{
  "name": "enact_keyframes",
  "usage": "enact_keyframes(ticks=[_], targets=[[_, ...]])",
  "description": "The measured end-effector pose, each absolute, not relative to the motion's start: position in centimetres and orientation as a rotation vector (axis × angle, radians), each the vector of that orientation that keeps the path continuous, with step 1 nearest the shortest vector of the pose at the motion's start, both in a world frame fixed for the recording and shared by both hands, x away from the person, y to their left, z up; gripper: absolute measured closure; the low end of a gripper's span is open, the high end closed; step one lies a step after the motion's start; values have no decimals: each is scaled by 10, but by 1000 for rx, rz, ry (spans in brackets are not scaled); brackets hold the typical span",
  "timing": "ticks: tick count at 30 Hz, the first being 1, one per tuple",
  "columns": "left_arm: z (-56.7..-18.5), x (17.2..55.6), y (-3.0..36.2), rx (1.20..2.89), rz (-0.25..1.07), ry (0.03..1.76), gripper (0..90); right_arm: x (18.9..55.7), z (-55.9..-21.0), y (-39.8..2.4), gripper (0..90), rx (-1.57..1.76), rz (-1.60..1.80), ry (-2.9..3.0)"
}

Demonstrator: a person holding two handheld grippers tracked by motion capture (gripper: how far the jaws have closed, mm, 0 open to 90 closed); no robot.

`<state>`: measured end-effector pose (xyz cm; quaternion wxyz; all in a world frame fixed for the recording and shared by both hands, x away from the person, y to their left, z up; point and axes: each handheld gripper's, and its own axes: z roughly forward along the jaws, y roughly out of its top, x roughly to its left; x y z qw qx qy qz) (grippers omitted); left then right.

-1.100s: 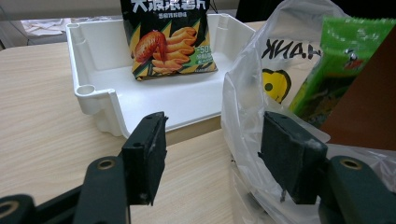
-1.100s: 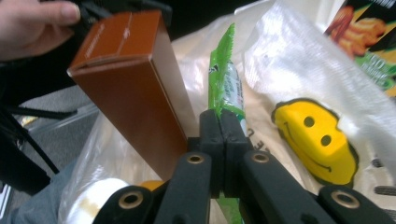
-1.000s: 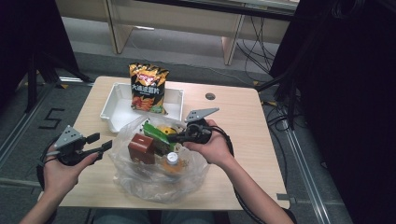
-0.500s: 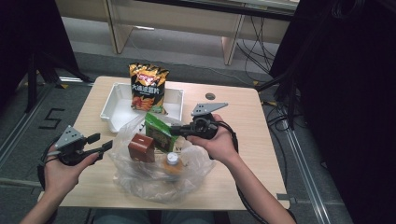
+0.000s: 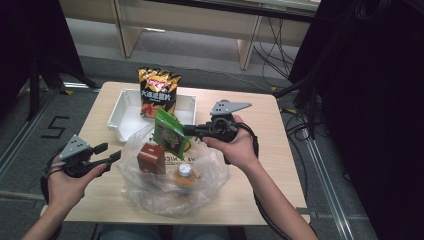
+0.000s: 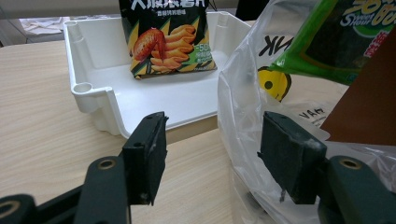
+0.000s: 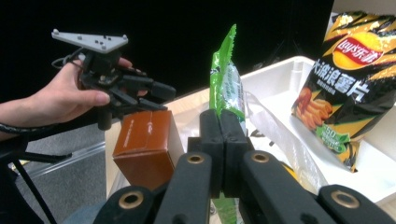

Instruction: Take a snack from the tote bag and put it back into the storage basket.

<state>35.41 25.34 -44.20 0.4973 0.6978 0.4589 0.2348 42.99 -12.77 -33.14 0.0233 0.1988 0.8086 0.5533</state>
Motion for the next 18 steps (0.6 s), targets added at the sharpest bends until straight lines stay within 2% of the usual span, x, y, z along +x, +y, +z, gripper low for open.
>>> enact_keyframes(ticks=[18], targets=[[-442,354,253,1689,566,1111,405,433,-310,-123,900,600,1792,2418]])
